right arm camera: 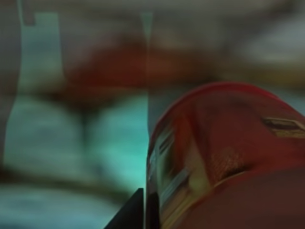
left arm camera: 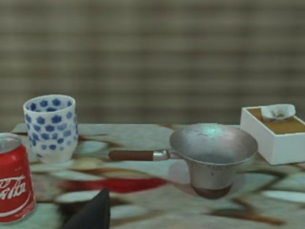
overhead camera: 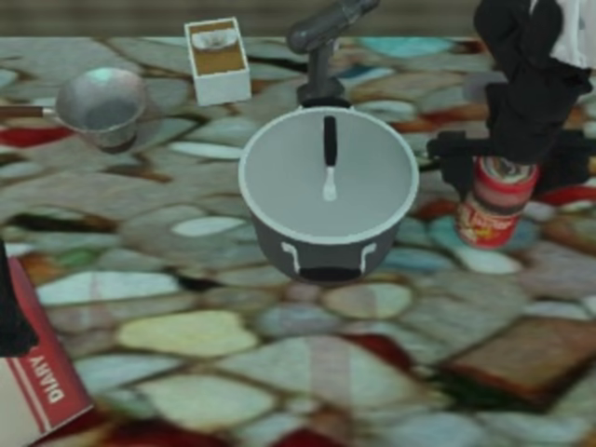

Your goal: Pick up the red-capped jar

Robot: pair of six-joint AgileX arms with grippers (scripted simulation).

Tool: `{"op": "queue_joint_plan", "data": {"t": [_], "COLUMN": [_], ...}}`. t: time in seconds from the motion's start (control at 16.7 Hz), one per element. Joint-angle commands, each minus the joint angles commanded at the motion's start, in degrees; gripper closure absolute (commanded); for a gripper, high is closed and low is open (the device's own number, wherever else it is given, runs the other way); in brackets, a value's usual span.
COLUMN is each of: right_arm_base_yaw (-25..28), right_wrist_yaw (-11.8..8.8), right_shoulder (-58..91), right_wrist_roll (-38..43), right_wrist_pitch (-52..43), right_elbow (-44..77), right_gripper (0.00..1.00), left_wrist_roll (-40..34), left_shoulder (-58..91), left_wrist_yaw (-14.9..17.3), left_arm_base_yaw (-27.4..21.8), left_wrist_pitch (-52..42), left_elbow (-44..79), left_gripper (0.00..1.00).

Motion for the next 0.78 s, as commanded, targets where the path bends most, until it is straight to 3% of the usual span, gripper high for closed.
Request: {"op": "queue_joint_plan", "data": {"t": [0.42, 0.78], "right_arm_base_yaw": [0.0, 0.0], "right_wrist_yaw": [0.0, 0.0], "right_shoulder": [0.0, 0.0], "right_wrist_roll": [0.0, 0.0], "right_wrist_pitch": [0.0, 0.0], "right_elbow": [0.0, 0.0], "right_gripper": [0.02, 0.00], "left_wrist_roll": [0.0, 0.0], "left_shoulder": [0.0, 0.0], "left_wrist_yaw": [0.0, 0.0], "left_arm_base_yaw": [0.0, 0.0], "left_wrist_pitch": [0.0, 0.0], "left_elbow": [0.0, 0.0], "left_gripper": [0.00, 0.00]}}
